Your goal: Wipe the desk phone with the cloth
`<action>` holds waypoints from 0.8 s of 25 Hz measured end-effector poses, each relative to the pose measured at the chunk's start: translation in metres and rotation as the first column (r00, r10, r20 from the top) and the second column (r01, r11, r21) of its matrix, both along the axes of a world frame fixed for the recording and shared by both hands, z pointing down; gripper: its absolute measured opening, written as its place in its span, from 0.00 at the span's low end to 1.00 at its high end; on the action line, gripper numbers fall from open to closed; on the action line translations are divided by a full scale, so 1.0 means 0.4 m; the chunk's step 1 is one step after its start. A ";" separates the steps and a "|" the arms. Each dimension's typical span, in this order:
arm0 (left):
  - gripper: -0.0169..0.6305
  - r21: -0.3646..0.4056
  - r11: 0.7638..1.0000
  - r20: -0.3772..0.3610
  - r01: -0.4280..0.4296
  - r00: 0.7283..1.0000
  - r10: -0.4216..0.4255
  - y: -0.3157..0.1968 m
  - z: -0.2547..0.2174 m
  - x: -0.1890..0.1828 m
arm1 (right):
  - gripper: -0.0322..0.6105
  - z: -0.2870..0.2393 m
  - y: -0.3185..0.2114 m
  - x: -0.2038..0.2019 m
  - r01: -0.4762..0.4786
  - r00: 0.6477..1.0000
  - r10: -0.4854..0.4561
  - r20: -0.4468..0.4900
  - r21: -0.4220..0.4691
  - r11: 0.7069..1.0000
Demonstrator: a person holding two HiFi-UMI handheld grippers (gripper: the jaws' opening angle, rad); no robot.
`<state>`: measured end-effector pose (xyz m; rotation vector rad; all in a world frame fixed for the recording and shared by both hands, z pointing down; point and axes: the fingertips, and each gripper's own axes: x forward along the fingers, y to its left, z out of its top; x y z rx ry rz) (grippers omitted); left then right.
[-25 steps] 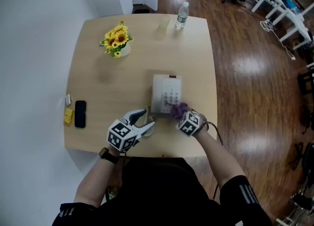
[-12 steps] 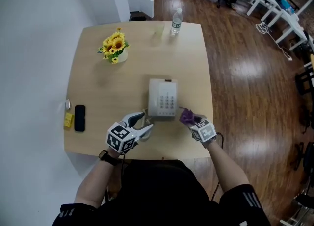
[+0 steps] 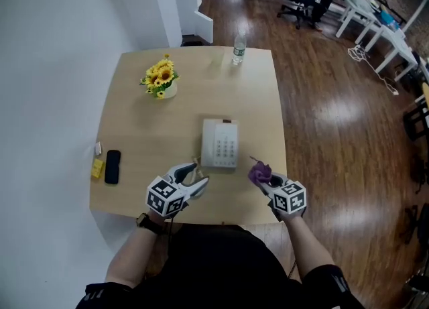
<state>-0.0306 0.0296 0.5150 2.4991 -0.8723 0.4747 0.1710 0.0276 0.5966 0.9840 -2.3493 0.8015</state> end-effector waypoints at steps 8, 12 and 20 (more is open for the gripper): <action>0.40 0.005 0.998 0.002 0.060 0.998 -0.060 0.065 0.003 -0.015 | 0.26 -0.016 0.060 0.025 -0.049 0.995 0.049 0.083 0.000 0.999; 0.40 0.012 0.997 -0.002 0.074 0.997 -0.074 0.088 -0.006 -0.009 | 0.26 -0.033 0.077 0.040 -0.068 0.992 0.066 0.110 0.012 0.998; 0.40 0.029 0.996 -0.004 0.082 0.997 -0.082 0.119 -0.022 -0.008 | 0.26 -0.042 0.108 0.050 -0.082 0.989 0.078 0.124 0.025 0.996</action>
